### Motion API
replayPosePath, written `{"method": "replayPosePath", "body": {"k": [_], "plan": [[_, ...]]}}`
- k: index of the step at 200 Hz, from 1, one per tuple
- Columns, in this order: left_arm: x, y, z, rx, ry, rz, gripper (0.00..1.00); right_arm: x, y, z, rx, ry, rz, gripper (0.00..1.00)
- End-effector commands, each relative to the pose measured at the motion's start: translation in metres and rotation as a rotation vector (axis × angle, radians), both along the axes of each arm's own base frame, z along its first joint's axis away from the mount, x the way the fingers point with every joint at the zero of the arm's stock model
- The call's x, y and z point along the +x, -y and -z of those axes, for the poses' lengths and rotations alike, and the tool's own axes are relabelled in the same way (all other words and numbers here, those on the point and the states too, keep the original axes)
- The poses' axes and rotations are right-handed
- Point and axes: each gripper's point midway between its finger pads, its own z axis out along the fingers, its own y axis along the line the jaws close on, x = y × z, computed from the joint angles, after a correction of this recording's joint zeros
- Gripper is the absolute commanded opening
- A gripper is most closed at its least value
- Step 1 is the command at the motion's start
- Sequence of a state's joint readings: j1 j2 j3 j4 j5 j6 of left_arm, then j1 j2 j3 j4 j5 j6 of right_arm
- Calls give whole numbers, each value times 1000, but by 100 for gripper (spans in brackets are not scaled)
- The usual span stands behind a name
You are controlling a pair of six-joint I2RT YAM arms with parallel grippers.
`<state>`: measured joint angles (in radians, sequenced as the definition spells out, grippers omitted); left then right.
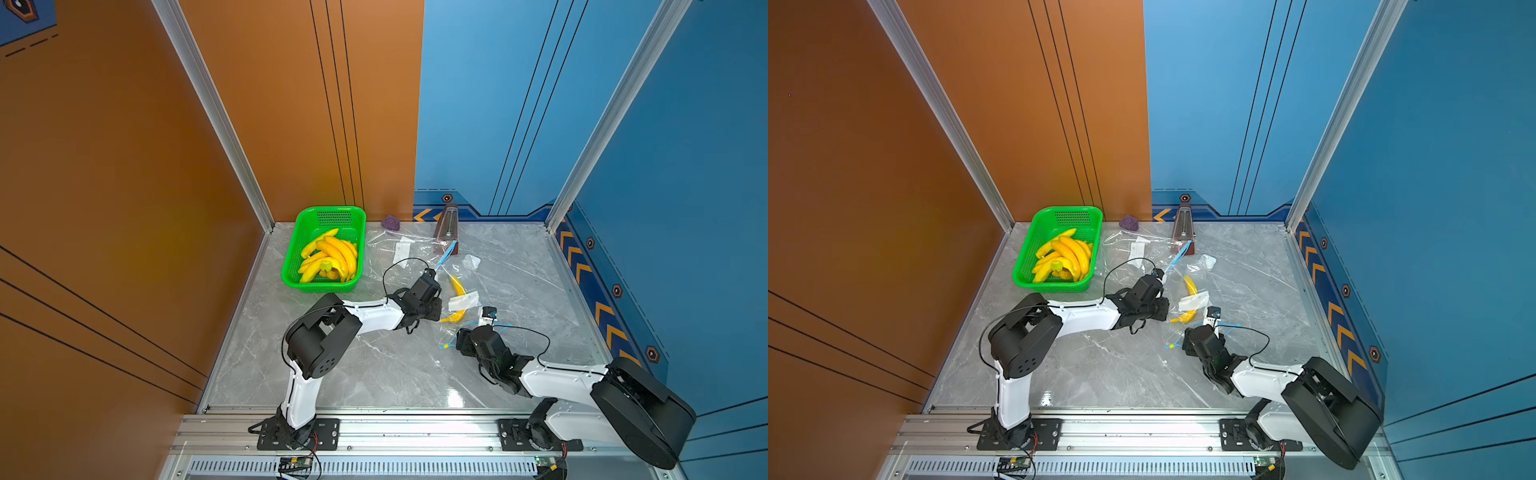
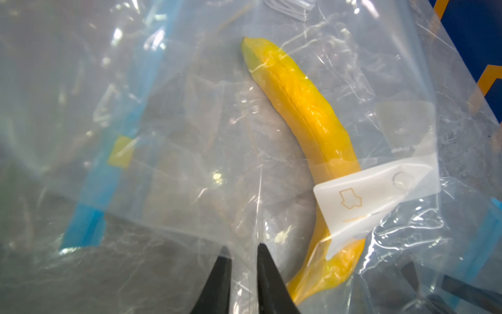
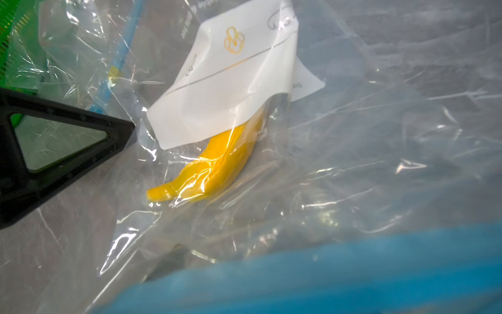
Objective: Open the zip-top bag and take out the banana
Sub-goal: Adjust the zipper food storage bag at the center of the board.
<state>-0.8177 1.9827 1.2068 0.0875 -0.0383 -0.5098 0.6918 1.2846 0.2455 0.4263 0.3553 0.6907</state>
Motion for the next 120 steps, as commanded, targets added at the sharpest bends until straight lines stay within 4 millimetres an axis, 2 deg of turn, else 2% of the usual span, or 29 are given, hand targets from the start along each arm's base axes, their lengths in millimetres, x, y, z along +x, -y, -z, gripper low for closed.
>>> {"method": "replayPosePath", "body": {"k": [1, 48, 99, 120], "plan": [[-10, 9, 2, -13, -20, 40, 18, 15, 4, -14, 22, 63, 25, 76], [-25, 21, -3, -49, -34, 76, 14, 40, 6, 0, 27, 46, 56, 79], [-26, 22, 0, -42, -33, 81, 9, 58, -3, -24, 73, 117, 37, 79], [-26, 22, 5, -36, -40, 76, 7, 64, -5, -24, 58, 123, 33, 79]]}}
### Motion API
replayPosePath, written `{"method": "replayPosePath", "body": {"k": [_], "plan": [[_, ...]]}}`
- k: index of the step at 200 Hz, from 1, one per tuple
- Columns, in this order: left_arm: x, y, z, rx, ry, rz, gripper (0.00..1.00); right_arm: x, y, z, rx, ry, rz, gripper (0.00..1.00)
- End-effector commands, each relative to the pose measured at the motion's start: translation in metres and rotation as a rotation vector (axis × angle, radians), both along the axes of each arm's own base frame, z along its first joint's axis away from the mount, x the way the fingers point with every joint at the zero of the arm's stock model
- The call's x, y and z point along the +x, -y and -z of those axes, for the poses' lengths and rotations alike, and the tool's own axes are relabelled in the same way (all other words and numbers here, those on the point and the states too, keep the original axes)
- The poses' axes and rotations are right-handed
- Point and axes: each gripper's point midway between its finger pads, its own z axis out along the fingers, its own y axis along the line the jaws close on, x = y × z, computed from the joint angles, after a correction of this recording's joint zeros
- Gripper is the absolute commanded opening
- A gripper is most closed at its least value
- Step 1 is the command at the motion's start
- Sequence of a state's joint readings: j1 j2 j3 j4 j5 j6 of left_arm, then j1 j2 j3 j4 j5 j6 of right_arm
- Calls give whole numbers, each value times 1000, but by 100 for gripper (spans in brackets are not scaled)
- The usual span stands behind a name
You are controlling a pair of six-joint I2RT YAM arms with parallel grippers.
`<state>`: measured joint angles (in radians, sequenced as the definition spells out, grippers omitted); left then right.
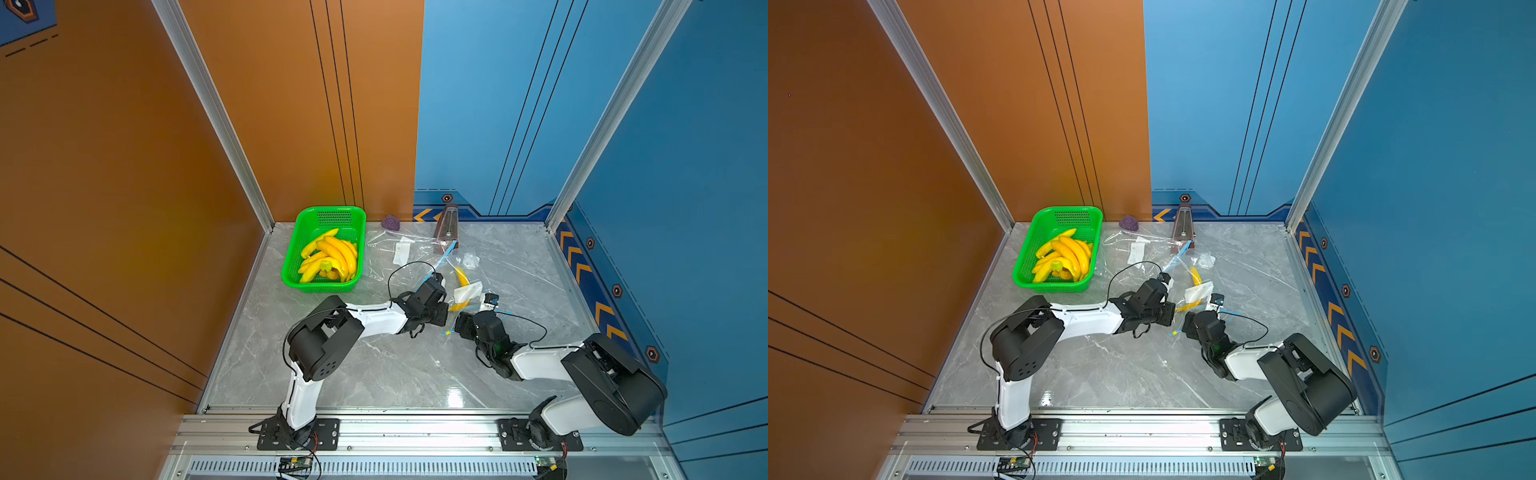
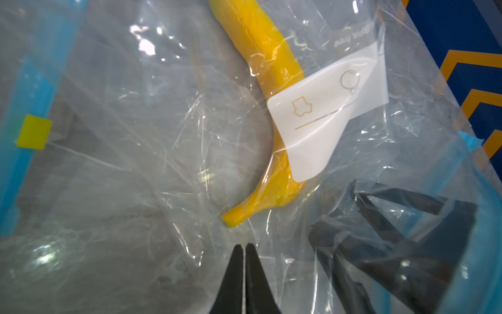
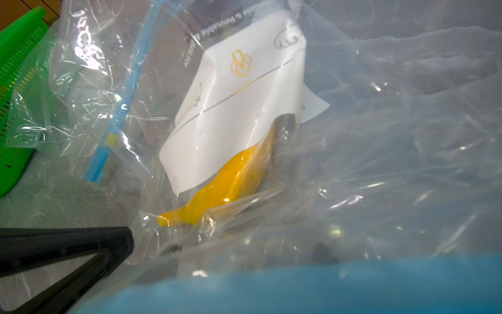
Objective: Open the zip-top bag and take out the banana
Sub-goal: Adjust the zipper food storage bag at the center of the board.
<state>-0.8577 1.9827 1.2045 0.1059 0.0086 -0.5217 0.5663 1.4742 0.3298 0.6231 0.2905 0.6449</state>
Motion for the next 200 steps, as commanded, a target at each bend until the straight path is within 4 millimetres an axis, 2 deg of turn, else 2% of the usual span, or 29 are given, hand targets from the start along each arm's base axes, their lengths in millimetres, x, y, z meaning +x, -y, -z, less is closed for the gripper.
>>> {"method": "replayPosePath", "body": {"k": [1, 27, 55, 72, 91, 107, 125, 144, 170, 173, 180, 200], "plan": [[-6, 1, 7, 3, -20, 11, 7, 16, -8, -17, 9, 66, -14, 79], [-8, 2, 8, -7, -25, 14, 5, 27, -6, -14, 23, 67, 2, 79], [-5, -10, -9, -12, 11, -10, 8, 29, 1, -17, 22, 77, 24, 73], [4, -24, -22, -22, 34, -42, 21, 23, 4, -18, 20, 72, 20, 68], [21, -38, -39, -35, 71, -75, 35, 13, 5, -17, 18, 65, 12, 68], [34, -43, -55, -51, 107, -88, 48, 5, 6, -12, 11, 53, 11, 69], [48, -40, -66, -66, 134, -93, 66, -1, 8, -4, -4, 38, 12, 69], [63, -32, -69, -91, 132, -87, 78, -3, 8, 1, -12, 27, 10, 69], [83, -19, -73, -118, 139, -86, 85, -3, 7, 5, -10, 23, 6, 69], [85, -18, -73, -116, 145, -90, 90, -3, 6, 5, -8, 23, 5, 69], [90, -16, -73, -114, 152, -92, 94, -3, 6, 6, -7, 21, 3, 69], [106, -7, -71, -132, 150, -96, 95, -2, 4, 6, -4, 23, 0, 69]]}}
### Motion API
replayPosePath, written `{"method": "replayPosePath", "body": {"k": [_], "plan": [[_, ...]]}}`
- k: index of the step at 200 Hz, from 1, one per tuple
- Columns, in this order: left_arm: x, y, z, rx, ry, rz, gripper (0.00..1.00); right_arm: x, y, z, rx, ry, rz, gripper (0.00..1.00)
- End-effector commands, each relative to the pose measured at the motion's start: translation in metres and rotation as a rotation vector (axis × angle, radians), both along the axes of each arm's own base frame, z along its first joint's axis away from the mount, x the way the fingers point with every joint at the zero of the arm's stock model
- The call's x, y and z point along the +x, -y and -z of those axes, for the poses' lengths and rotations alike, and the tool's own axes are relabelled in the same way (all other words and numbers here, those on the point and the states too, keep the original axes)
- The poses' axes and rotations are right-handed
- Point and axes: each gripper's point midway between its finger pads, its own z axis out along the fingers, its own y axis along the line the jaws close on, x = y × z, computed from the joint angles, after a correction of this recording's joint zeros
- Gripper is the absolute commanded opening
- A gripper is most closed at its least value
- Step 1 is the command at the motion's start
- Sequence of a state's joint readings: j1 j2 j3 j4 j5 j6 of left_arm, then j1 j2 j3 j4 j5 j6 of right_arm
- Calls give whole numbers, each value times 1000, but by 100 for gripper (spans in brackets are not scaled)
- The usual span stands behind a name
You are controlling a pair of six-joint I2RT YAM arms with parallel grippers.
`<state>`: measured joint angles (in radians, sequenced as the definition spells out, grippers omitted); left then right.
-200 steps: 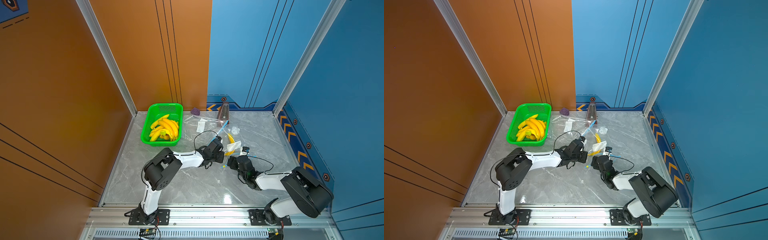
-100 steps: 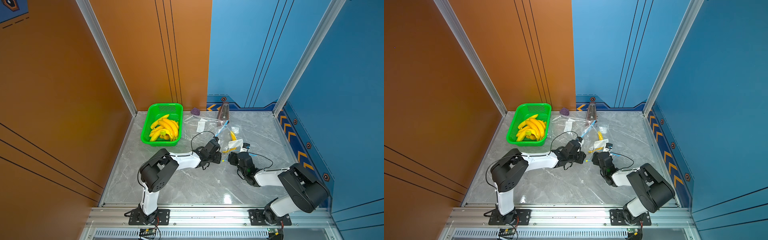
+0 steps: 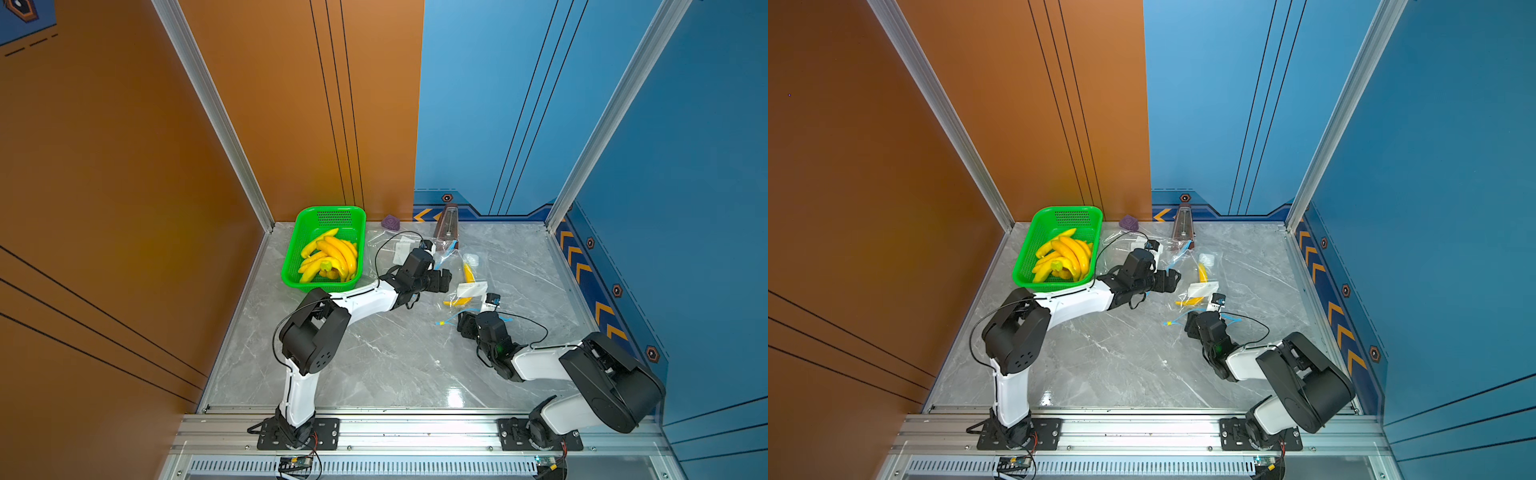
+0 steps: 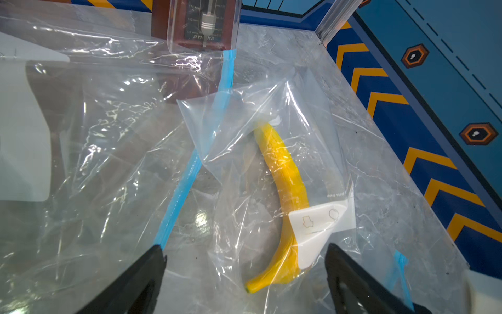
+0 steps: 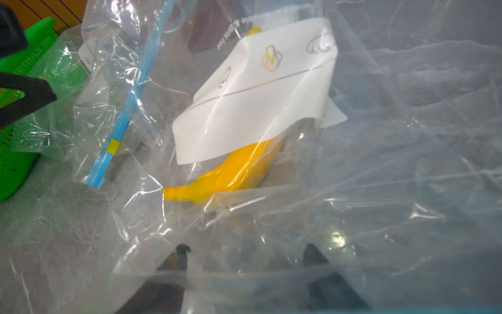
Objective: Open the zip-top bag and take out the banana
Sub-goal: Adjust the zipper food storage bag at the center of the board.
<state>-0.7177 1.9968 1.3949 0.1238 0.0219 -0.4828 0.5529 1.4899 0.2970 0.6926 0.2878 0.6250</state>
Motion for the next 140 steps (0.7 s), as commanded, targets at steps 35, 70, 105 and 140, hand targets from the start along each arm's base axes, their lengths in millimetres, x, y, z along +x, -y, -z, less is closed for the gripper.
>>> {"method": "replayPosePath", "body": {"k": [35, 70, 105, 140], "plan": [[39, 17, 14, -23, -5, -10, 77, -1, -3, 4, 0, 2, -4, 70], [50, 28, 18, -48, -21, 0, 54, -2, -2, 5, -2, 0, -4, 69], [38, 29, -8, -72, -1, -9, 11, -6, 16, 0, 29, 15, 61, 73], [2, 25, -77, -90, 123, -6, 0, -8, 35, -6, 32, 36, 114, 78]]}}
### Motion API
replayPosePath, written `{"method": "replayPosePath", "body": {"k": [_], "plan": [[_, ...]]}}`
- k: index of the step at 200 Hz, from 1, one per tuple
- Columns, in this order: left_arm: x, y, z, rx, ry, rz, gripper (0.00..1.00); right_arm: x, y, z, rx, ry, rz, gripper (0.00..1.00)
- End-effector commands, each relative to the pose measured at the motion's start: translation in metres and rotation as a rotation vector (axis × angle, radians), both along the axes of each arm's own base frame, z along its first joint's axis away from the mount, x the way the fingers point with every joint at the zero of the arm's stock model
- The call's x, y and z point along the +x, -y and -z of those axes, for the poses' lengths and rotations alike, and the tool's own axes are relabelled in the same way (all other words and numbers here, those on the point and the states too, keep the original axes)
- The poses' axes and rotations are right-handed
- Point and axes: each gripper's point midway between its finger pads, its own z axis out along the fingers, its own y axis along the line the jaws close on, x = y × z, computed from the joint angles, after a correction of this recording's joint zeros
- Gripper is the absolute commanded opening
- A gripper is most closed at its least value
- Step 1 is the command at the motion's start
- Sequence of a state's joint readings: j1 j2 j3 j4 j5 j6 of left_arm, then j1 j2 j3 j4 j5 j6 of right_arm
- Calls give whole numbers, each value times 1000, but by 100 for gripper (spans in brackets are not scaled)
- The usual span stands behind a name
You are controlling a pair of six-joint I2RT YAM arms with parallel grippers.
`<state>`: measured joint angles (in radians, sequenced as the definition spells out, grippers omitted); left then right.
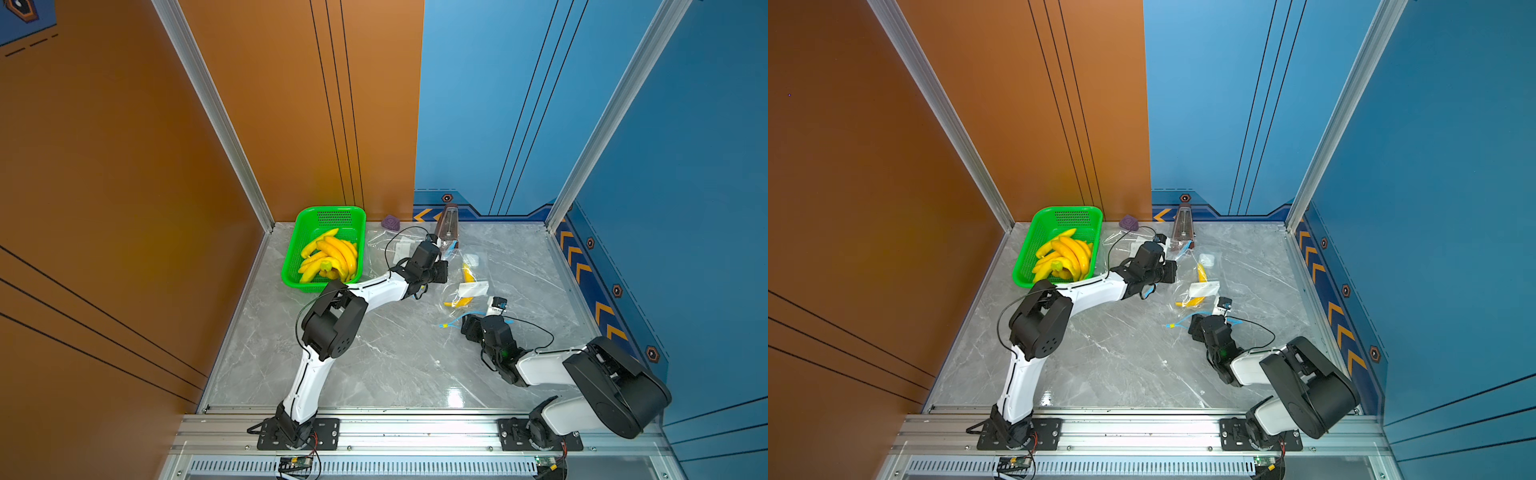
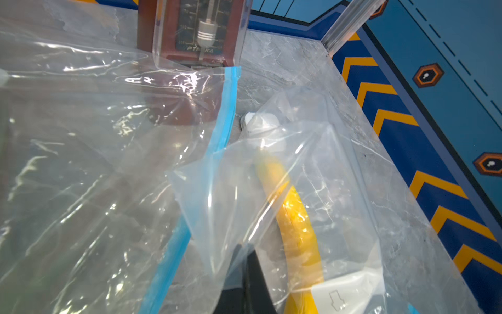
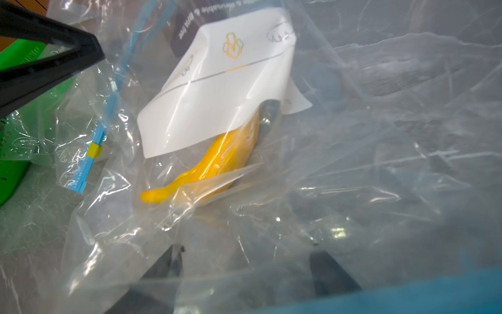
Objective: Open the zip-top bag and take out the banana
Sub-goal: Adjust the zipper food storage bag at the center of the board.
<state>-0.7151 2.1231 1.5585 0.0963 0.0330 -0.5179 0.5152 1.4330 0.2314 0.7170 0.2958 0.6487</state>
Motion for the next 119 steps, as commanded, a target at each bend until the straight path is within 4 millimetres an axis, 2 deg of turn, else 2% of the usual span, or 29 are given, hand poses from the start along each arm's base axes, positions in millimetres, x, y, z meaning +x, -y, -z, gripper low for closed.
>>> {"method": "replayPosePath", "body": {"k": [1, 27, 51, 84, 102, 119], "plan": [[-23, 2, -84, -57, 143, 3, 0, 0, 14, -6, 8, 25, 58, 78], [-46, 4, -120, -98, 200, 28, 0, 0, 15, -11, 70, 60, 52, 78], [-60, 3, -130, -104, 216, 36, 0, 2, 7, -28, 135, 114, 13, 79], [-66, 2, -113, -92, 186, 34, 0, 1, 1, -53, 176, 179, -24, 83], [-63, 1, -94, -71, 155, 26, 0, 1, 2, -56, 159, 178, -24, 86], [-62, 2, -79, -65, 129, 24, 0, 2, 5, -49, 140, 154, -10, 86]]}}
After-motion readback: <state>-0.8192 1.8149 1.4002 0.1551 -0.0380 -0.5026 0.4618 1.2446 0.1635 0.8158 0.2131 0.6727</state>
